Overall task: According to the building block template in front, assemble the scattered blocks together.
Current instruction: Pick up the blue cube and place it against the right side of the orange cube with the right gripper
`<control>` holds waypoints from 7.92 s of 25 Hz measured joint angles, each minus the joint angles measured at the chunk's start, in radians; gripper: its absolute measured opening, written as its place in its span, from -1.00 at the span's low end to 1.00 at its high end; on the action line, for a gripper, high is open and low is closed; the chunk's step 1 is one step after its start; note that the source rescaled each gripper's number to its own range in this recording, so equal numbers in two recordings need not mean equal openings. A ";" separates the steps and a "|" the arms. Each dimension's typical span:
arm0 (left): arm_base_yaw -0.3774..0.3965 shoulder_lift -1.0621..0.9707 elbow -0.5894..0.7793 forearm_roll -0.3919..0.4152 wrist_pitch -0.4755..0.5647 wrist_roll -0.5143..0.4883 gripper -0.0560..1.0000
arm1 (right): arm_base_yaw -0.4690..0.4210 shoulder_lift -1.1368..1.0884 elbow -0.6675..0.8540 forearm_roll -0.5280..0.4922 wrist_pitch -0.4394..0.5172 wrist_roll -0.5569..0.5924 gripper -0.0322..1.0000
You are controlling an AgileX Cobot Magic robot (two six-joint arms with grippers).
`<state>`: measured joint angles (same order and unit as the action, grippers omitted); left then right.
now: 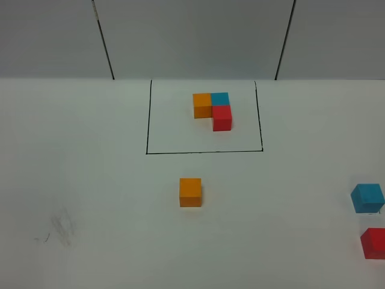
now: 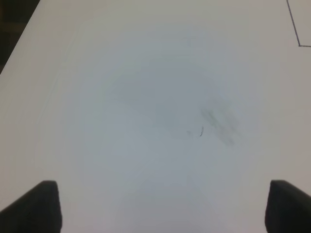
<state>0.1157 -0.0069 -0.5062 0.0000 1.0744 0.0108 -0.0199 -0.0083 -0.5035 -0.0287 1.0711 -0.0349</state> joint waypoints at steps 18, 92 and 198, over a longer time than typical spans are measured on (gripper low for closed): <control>0.000 -0.001 0.000 -0.007 -0.007 0.004 0.12 | 0.000 0.000 0.000 0.001 0.000 0.000 -0.93; 0.000 -0.001 0.000 -0.007 -0.008 0.004 -0.44 | -0.007 1.796 -0.672 0.045 -0.164 -0.053 0.91; 0.000 -0.001 0.001 -0.007 -0.008 0.006 -0.45 | 0.660 2.193 -1.133 0.072 -0.128 -0.995 -0.49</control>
<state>0.1157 -0.0079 -0.5055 -0.0071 1.0663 0.0170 0.6405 2.1847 -1.6364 0.0432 0.9433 -1.0295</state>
